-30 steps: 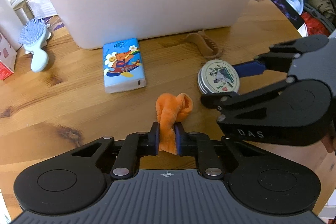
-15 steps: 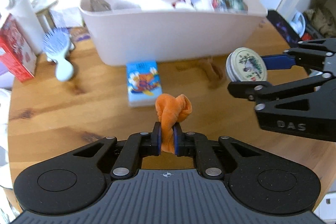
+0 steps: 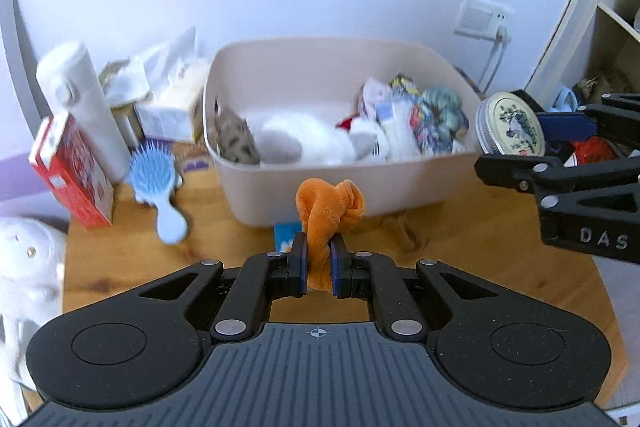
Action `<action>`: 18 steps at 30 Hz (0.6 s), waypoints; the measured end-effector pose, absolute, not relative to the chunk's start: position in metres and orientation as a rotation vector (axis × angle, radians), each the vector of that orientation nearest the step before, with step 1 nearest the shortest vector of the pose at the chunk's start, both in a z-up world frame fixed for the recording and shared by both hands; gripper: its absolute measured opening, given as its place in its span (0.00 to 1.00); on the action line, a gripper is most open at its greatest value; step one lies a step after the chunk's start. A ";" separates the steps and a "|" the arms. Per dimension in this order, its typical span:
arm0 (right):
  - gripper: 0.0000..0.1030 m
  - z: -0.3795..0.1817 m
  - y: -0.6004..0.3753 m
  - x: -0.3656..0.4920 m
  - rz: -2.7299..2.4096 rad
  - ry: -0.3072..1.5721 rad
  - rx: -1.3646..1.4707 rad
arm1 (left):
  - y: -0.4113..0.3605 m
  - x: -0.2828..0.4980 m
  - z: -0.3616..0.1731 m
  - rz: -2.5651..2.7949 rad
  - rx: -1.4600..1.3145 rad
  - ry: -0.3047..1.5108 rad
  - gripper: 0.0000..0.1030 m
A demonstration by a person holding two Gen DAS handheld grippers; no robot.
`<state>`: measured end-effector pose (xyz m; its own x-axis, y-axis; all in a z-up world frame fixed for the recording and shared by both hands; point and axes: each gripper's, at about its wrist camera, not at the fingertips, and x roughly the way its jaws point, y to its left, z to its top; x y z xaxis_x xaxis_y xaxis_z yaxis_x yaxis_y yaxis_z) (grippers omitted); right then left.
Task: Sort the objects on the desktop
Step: 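Lift sock and tin and carry them over the basket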
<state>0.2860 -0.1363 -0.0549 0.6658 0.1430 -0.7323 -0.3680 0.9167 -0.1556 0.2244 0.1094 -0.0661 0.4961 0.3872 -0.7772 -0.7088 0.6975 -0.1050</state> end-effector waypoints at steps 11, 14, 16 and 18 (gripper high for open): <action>0.50 -0.026 -0.151 0.306 0.234 0.720 -0.291 | 0.131 0.244 -0.039 0.711 -0.401 0.734 0.10; 0.50 -0.022 -0.158 0.315 0.223 0.716 -0.286 | 0.139 0.253 -0.036 0.710 -0.391 0.726 0.10; 0.50 -0.022 -0.162 0.323 0.218 0.719 -0.285 | 0.145 0.261 -0.034 0.711 -0.385 0.722 0.10; 0.50 -0.024 -0.165 0.330 0.211 0.723 -0.288 | 0.152 0.268 -0.035 0.716 -0.382 0.722 0.10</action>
